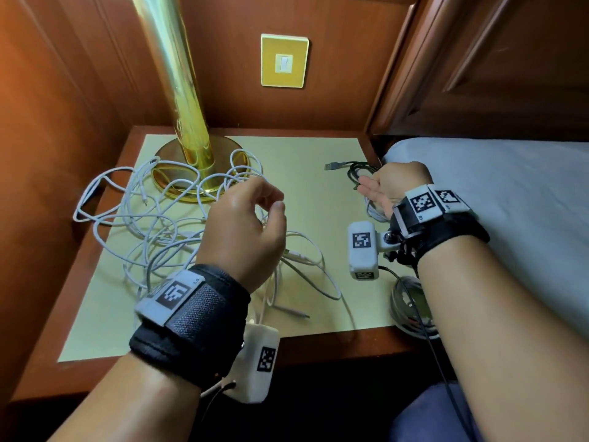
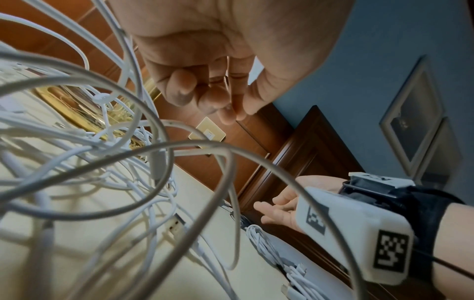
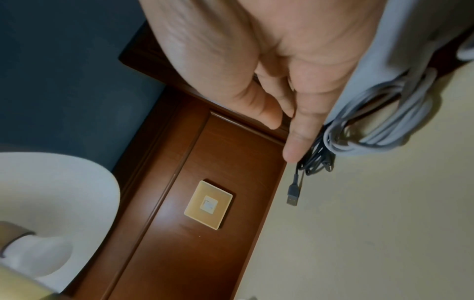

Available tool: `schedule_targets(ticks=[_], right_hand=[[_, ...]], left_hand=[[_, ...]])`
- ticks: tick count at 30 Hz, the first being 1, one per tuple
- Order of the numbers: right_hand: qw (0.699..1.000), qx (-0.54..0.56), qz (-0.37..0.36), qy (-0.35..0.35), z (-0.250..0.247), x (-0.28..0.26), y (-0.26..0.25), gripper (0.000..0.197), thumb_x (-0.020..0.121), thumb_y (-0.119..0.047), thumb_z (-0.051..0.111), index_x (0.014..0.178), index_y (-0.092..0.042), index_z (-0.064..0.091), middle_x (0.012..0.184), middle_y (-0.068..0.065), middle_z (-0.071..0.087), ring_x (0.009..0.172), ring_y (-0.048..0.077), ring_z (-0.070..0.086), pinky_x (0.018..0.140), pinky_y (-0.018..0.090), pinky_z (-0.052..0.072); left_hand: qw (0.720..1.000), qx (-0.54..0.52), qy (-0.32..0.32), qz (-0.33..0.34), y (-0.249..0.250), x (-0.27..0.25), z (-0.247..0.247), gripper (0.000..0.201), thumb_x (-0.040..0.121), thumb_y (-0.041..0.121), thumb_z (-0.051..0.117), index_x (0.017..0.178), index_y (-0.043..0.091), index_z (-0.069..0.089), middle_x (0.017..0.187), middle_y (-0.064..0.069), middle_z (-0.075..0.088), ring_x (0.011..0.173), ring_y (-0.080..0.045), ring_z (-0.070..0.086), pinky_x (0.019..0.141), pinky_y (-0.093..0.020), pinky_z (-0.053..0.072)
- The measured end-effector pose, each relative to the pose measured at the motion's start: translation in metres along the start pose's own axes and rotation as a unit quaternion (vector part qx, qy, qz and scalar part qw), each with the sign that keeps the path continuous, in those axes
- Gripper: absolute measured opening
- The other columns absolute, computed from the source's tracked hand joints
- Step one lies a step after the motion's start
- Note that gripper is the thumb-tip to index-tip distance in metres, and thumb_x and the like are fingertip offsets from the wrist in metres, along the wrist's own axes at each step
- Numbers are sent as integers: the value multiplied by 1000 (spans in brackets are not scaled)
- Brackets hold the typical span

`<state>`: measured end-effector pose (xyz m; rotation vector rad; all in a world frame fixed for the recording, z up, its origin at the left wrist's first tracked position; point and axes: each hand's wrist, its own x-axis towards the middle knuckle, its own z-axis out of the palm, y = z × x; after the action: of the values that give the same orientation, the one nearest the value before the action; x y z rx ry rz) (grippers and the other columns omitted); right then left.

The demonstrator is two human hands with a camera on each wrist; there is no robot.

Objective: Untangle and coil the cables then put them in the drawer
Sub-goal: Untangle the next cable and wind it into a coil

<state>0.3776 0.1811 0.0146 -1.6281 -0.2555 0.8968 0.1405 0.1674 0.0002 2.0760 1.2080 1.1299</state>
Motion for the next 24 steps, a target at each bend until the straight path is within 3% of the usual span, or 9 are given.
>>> schedule_targets(ticks=[3, 5, 7, 9, 11, 15, 18, 20, 24], right_hand=[[999, 35, 19, -36, -5, -14, 1, 43, 104, 2, 30, 147, 0, 36, 146, 20, 48, 117, 27, 63, 64, 22, 55], [999, 24, 2, -34, -9, -31, 2, 46, 101, 10, 30, 144, -1, 42, 134, 21, 55, 105, 25, 66, 74, 28, 58], [999, -24, -30, -30, -15, -47, 7, 42, 97, 12, 36, 135, 1, 52, 103, 17, 64, 82, 18, 66, 76, 31, 59], [994, -84, -61, -43, -20, -68, 15, 30, 98, 5, 44, 124, 0, 59, 89, 13, 62, 70, 17, 63, 64, 30, 57], [977, -181, -70, -90, -26, -91, 23, 17, 99, -10, 54, 113, -5, 63, 93, 11, 64, 68, 17, 61, 54, 29, 49], [847, -458, -94, -252, -40, -139, 47, 45, 91, -55, 60, 101, -13, 72, 96, 7, 72, 74, 17, 56, 57, 27, 37], [749, -560, -170, -312, -49, -177, 80, 32, 90, -47, 67, 96, -17, 74, 92, 0, 72, 84, 16, 64, 71, 26, 45], [761, -540, -204, -296, -56, -192, 95, 20, 95, -37, 63, 89, -19, 71, 87, -3, 71, 79, 13, 64, 68, 21, 46], [862, -370, -289, -189, -80, -224, 96, 27, 98, -40, 57, 83, -19, 67, 81, 1, 70, 74, 20, 65, 69, 33, 52]], left_hand=[[1000, 2, 8, -3, 4, -12, -6, 4, 90, 15, 64, 90, 16, 68, 87, 7, 66, 68, 3, 52, 65, -14, 39], [1000, -8, 11, -13, 7, -22, -11, 5, 90, 16, 63, 90, 17, 68, 86, 8, 67, 67, 2, 52, 65, -21, 40], [1000, -17, 13, -19, 10, -33, -16, 4, 90, 16, 64, 90, 17, 68, 86, 8, 68, 65, 2, 52, 65, -21, 40], [999, -13, 15, -25, 12, -46, -21, 4, 91, 17, 64, 91, 17, 68, 86, 8, 68, 63, 3, 51, 63, -17, 37], [999, -1, 17, -37, 15, -60, -28, 5, 91, 18, 64, 91, 18, 68, 86, 9, 68, 62, 4, 50, 62, -13, 36], [998, 8, 14, -63, 24, -98, -44, 9, 91, 25, 61, 90, 20, 69, 85, 12, 66, 66, 0, 53, 64, -5, 35], [997, 20, -20, -78, 33, -132, -58, 7, 91, 23, 62, 91, 20, 68, 85, 12, 66, 70, 5, 53, 64, -15, 38], [994, 37, -48, -92, 36, -149, -66, 7, 91, 25, 62, 92, 21, 67, 87, 12, 66, 70, 4, 52, 66, -23, 38], [985, 40, -104, -130, 45, -175, -84, 11, 91, 29, 64, 100, 23, 63, 86, 17, 62, 80, 0, 58, 68, -21, 41]])
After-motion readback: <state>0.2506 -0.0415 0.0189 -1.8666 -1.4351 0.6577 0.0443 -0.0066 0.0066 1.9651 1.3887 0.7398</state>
